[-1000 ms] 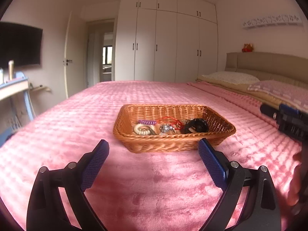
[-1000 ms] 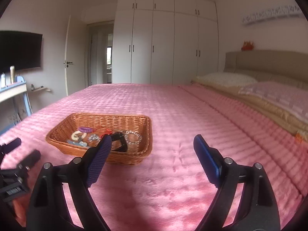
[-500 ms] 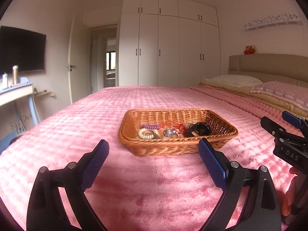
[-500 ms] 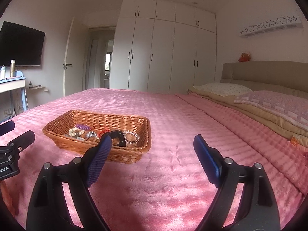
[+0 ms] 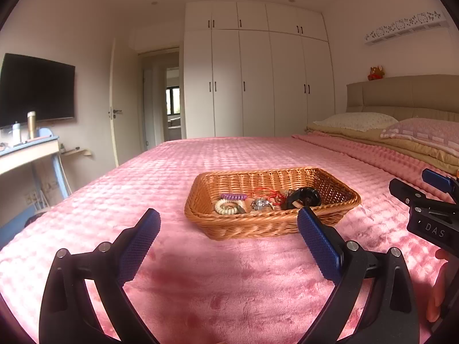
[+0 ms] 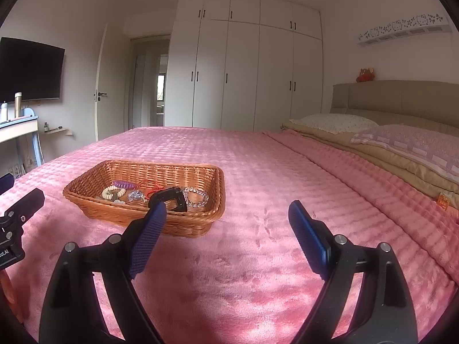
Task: Organize jewelry
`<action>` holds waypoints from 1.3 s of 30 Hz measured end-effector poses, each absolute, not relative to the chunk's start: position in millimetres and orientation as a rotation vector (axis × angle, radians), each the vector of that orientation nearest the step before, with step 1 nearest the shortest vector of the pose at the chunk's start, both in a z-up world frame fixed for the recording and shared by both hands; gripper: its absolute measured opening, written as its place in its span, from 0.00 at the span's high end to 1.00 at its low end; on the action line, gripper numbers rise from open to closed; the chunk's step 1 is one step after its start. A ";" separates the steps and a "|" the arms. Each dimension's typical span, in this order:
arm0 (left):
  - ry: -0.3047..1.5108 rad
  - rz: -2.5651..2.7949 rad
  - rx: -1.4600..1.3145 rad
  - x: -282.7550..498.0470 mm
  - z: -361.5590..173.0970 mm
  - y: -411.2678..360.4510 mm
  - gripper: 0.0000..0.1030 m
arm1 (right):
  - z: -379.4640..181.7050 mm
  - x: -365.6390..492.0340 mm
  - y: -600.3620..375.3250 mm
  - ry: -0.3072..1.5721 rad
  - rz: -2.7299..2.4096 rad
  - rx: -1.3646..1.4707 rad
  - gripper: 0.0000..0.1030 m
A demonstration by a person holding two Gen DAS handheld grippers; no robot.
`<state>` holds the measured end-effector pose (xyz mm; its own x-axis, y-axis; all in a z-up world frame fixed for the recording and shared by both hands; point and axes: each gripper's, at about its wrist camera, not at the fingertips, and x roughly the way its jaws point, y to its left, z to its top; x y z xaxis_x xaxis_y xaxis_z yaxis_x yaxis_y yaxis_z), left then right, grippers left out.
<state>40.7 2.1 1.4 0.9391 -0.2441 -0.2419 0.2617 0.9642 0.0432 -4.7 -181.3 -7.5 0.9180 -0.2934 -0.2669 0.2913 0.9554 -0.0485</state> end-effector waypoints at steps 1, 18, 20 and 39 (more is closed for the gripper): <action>0.238 -0.258 0.076 40.8 1.3 1.9 0.09 | -7.6 -4.4 -181.5 0.277 -0.300 -0.007 0.20; 0.243 -0.259 0.073 40.7 0.9 2.4 0.09 | -9.6 -3.5 -180.7 0.284 -0.296 -0.010 0.20; 0.243 -0.259 0.074 40.4 0.7 2.3 0.09 | -9.6 -3.1 -181.1 0.284 -0.295 -0.010 0.20; 0.252 -0.260 0.082 40.6 -2.0 2.2 0.08 | -11.1 -1.3 -183.5 0.293 -0.299 -0.004 0.15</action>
